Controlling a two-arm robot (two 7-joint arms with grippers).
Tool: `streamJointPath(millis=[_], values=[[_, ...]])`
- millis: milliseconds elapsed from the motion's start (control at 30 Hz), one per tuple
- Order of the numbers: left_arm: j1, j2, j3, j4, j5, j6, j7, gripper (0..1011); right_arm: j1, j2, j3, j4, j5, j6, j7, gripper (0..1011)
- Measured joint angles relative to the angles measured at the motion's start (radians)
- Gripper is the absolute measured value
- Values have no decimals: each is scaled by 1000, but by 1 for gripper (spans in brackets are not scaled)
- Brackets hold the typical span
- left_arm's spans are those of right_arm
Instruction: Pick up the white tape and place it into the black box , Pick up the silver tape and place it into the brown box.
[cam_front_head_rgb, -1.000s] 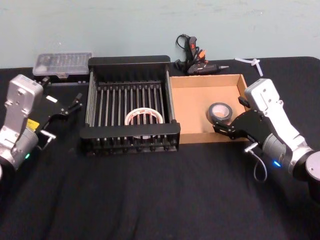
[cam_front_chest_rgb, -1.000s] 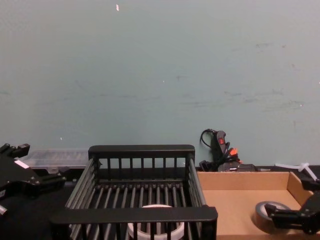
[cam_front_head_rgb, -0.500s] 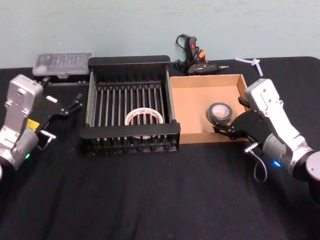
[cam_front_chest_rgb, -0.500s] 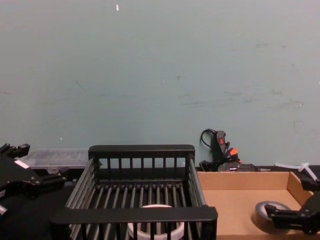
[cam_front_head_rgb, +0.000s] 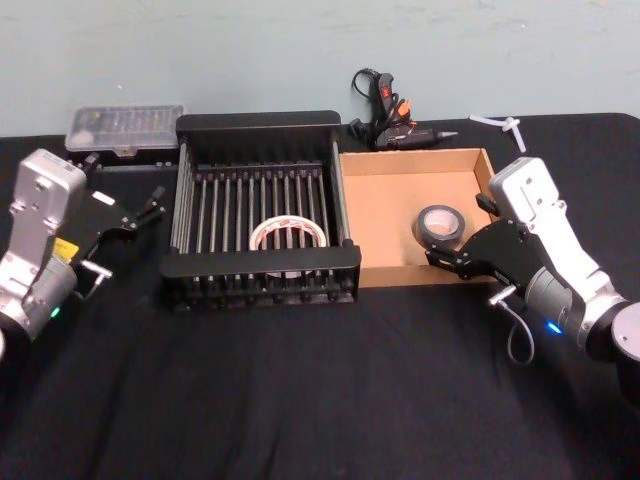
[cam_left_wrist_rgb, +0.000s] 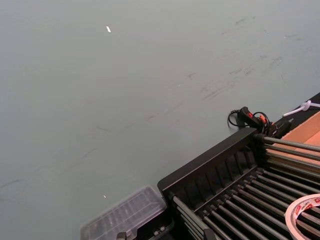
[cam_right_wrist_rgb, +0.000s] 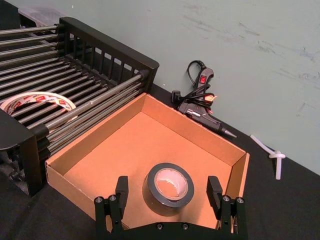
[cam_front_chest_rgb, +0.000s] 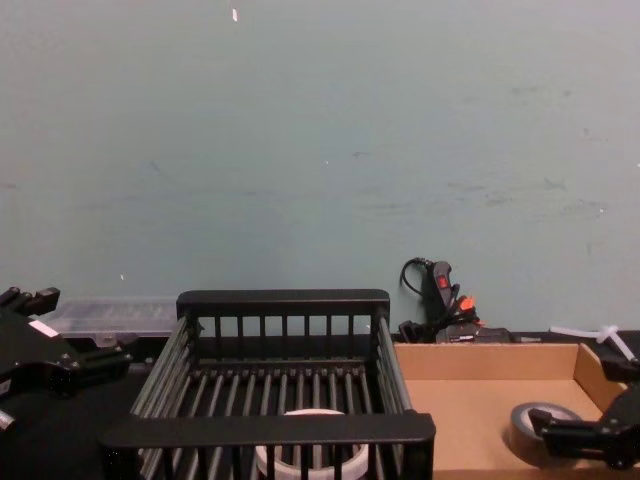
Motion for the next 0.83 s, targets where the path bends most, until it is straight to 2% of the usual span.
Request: streamJointPath(millis=[833], values=[[0, 0, 0, 0, 0, 0, 0, 1000, 0, 0, 0, 0, 1, 0, 0, 1000]])
